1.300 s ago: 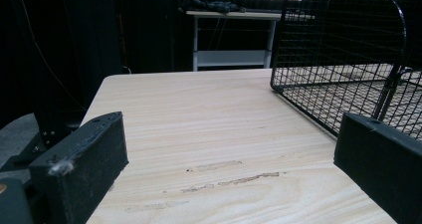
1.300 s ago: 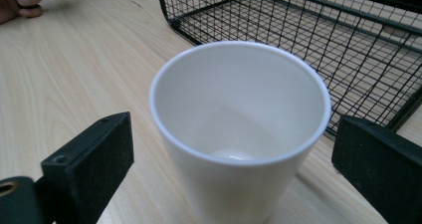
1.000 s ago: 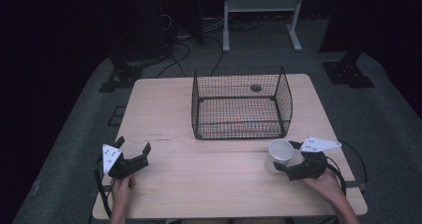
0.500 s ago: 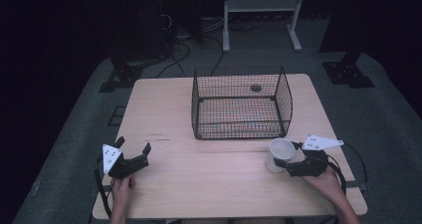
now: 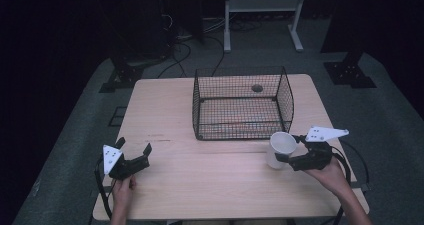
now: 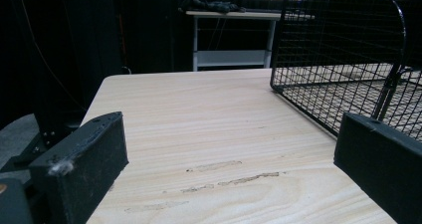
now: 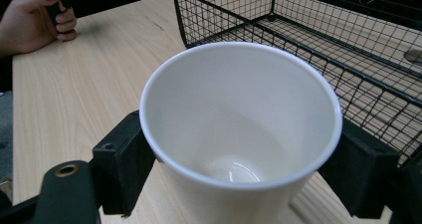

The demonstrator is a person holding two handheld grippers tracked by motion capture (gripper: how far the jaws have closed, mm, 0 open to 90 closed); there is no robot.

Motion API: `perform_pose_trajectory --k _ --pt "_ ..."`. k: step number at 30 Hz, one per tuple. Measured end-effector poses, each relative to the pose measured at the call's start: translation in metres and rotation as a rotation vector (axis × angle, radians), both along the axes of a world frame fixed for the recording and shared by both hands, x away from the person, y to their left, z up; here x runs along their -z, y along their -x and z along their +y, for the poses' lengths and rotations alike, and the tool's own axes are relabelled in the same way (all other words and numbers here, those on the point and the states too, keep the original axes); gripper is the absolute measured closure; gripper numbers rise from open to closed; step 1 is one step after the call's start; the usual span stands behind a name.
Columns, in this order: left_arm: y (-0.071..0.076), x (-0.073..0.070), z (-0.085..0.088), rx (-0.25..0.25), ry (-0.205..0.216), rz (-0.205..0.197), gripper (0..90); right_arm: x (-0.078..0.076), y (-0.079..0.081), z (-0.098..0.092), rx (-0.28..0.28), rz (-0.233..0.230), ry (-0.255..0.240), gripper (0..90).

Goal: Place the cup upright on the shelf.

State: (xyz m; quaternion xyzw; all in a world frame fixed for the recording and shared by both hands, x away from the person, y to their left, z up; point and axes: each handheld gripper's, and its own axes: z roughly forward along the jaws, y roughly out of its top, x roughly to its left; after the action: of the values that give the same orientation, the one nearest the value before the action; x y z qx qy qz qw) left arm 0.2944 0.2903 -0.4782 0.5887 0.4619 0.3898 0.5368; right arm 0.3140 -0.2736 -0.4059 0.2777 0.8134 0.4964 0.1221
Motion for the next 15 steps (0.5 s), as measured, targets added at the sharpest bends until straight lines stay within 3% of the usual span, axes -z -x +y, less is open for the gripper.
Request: perform_pose_trajectory --k 8,15 --pt "0.000 0.000 0.000 0.000 -0.001 0.000 0.0 -0.013 -0.008 -0.003 -0.037 0.019 -0.044 20.0" --pt "0.000 0.000 0.000 0.001 -0.002 0.000 0.0 -0.023 -0.015 -0.002 -0.065 0.030 -0.049 20.0"
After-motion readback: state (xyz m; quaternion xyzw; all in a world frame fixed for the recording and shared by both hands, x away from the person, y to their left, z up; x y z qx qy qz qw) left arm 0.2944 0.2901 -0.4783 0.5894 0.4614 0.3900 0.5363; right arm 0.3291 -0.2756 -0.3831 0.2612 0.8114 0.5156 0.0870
